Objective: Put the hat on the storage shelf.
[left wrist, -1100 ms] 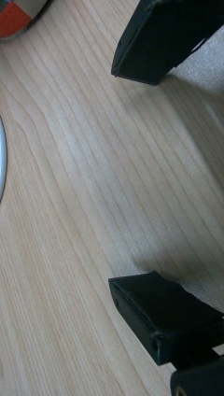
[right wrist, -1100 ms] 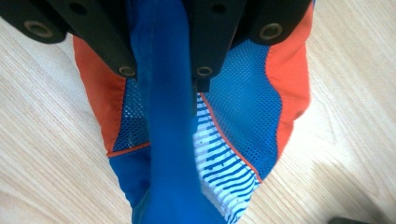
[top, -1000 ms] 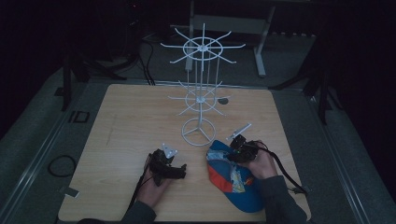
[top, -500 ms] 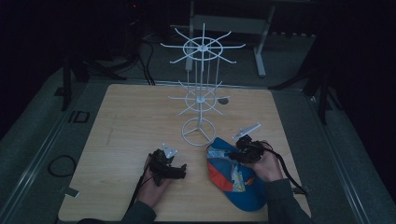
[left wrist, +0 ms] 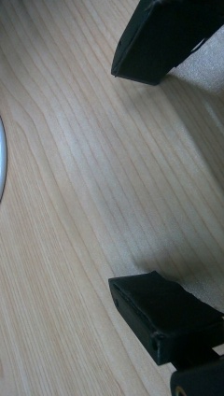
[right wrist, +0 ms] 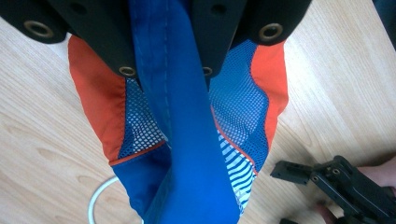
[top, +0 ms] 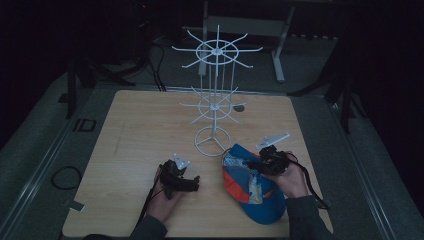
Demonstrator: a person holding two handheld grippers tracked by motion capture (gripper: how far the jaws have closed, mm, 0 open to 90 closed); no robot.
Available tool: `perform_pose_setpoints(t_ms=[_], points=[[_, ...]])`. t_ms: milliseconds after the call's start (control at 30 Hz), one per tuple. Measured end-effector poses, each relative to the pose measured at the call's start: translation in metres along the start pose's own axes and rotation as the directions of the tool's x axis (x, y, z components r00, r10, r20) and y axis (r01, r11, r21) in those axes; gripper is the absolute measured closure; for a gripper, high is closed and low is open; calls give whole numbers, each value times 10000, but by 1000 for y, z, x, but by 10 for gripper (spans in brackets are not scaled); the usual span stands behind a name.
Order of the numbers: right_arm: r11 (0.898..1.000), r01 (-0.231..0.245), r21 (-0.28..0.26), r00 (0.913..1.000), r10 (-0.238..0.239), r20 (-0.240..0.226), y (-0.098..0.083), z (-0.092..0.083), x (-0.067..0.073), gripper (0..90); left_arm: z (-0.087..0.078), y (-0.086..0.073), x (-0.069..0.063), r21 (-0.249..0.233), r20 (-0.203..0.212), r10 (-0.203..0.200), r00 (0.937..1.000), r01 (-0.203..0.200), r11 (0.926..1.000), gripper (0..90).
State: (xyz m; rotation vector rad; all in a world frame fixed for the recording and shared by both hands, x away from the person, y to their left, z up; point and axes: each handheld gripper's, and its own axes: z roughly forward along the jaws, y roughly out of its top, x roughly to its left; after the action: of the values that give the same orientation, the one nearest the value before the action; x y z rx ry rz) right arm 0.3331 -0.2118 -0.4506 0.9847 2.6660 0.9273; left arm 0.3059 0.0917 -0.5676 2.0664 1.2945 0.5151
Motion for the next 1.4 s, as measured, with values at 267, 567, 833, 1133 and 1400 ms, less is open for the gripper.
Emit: perform_pose_setpoints(t_ms=[267, 567, 833, 1133, 1400], points=[[9985, -20, -552, 10000, 17, -49, -1, -12, 1, 883, 0, 0, 0, 27, 13, 5, 10000, -5, 10000, 26], [9946, -38, -1035, 9996, 10, -269, 0, -23, 3, 883, 0, 0, 0, 19, 15, -23, 10000, 23, 10000, 26], [9904, -58, -1383, 9993, 7, -372, 0, -31, 3, 883, 0, 0, 0, 16, 11, 1, 10000, -1, 10000, 26], [9849, -2, -1730, 9991, -70, -414, 1, -39, 5, 883, 0, 0, 0, 19, 7, 4, 10000, -4, 10000, 26], [9793, 19, -2025, 9992, -101, -393, 3, -45, 5, 884, 0, 0, 0, 29, 12, 1, 10000, -1, 10000, 26]])
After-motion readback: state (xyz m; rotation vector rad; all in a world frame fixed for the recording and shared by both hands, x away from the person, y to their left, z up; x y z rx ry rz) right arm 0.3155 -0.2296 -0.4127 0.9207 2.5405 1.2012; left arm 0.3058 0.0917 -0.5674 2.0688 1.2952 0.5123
